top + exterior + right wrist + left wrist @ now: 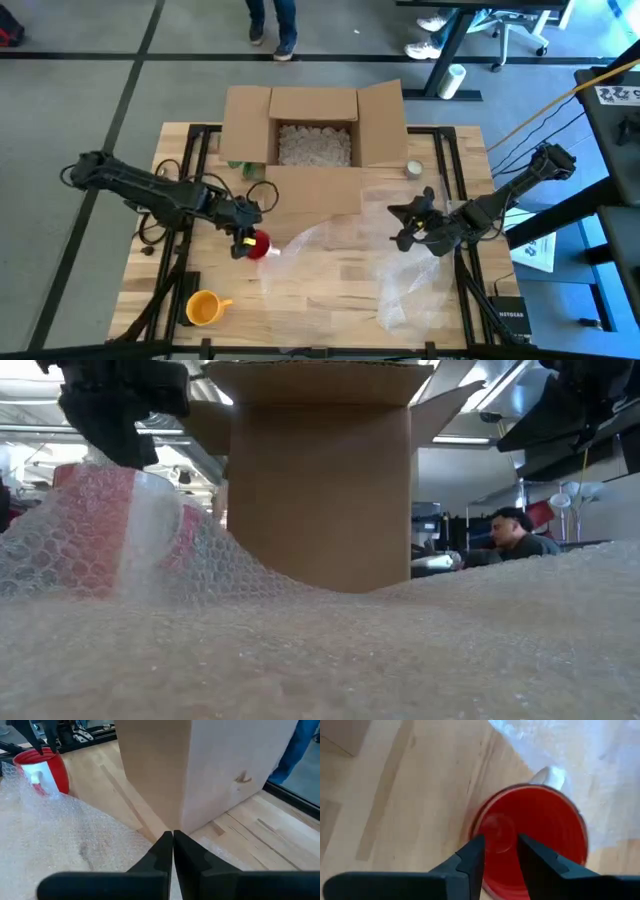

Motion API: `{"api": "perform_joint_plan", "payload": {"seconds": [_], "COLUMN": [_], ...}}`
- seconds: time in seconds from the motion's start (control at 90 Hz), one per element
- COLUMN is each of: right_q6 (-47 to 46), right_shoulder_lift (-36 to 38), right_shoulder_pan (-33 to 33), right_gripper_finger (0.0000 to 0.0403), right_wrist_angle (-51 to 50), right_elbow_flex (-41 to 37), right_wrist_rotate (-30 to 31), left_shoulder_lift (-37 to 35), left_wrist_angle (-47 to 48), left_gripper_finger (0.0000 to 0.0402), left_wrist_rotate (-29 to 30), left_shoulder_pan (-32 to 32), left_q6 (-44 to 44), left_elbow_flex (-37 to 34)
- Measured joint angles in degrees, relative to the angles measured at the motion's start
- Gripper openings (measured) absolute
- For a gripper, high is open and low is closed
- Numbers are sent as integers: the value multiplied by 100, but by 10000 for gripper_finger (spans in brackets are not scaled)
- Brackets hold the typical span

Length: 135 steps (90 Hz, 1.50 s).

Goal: Wrap mug
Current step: Put the red mug on the bubble wrap

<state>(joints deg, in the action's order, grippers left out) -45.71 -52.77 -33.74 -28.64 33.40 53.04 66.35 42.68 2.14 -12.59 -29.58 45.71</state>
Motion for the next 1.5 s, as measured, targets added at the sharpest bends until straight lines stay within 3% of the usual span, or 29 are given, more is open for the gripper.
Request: {"api": "perform_joint_plan", "payload": {"seconds": [0.578,0.767,1.278,1.5], "right_q6": [0,0,4,4], "right_shoulder_lift": [0,0,0,0], "right_shoulder_pan": [0,0,0,0], "right_gripper_finger": [0,0,0,0], "right_wrist_angle": [1,0,2,2], "right_elbow_flex": [-2,-2,-2,-2], "right_wrist_rotate": [0,0,0,0], "left_shoulder_lift": [-35,6,17,17], "left_wrist_angle": [176,697,721,721], "left_gripper_finger": [97,97,96,48], "left_wrist_rotate": [357,428,447,802], "left_shoulder_pan": [1,1,1,1], "left_q6": [460,422,181,348], "left_elbow_flex": [374,374,24,22]}}
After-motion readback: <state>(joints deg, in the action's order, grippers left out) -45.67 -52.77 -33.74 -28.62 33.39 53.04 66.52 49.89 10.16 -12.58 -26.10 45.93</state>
